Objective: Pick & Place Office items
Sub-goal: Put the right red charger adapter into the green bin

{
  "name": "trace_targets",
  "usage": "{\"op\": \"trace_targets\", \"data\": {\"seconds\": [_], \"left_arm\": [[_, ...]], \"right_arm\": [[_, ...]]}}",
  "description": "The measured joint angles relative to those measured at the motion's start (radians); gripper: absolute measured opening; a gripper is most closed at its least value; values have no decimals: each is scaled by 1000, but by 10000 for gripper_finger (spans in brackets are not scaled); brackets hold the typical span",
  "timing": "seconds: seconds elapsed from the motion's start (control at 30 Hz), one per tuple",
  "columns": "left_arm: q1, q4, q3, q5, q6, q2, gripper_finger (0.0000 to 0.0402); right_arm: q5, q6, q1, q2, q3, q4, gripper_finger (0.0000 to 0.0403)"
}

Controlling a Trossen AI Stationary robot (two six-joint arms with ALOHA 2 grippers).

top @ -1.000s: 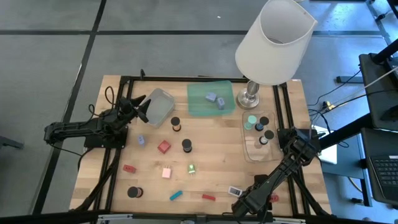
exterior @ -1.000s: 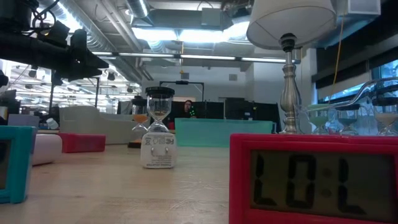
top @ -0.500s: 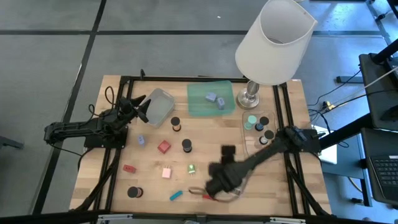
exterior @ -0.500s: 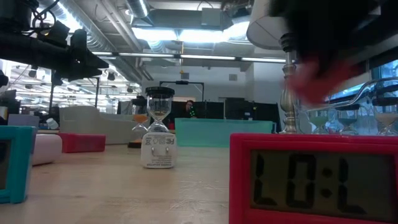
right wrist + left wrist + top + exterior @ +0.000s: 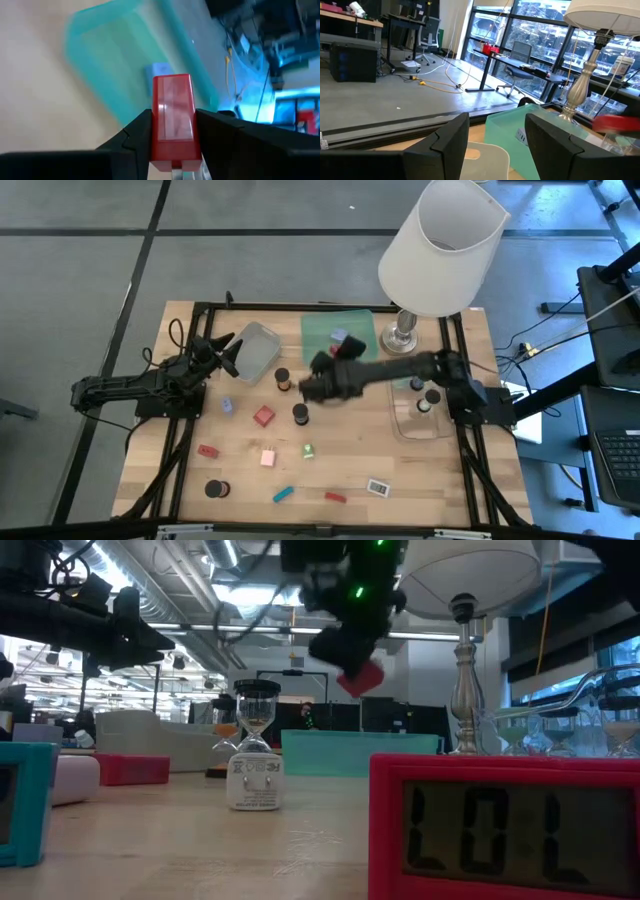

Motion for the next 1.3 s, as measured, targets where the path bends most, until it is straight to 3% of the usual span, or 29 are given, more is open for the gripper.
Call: {"op": "trace_targets", "data": {"seconds": [0.27, 0.77, 1.17, 1.3], "left_arm": [[0, 0, 0, 0, 0, 0, 190], [0, 0, 0, 0, 0, 0, 191], [0, 0, 0, 0, 0, 0, 191], [0, 0, 0, 0, 0, 0, 190]], "right_arm": [[-20, -9, -174, 0, -66, 173, 130], [-306, -172, -271, 0, -176, 592, 130], [-520, -213, -306, 0, -176, 617, 130], [-535, -213, -306, 0, -196, 625, 130]]}}
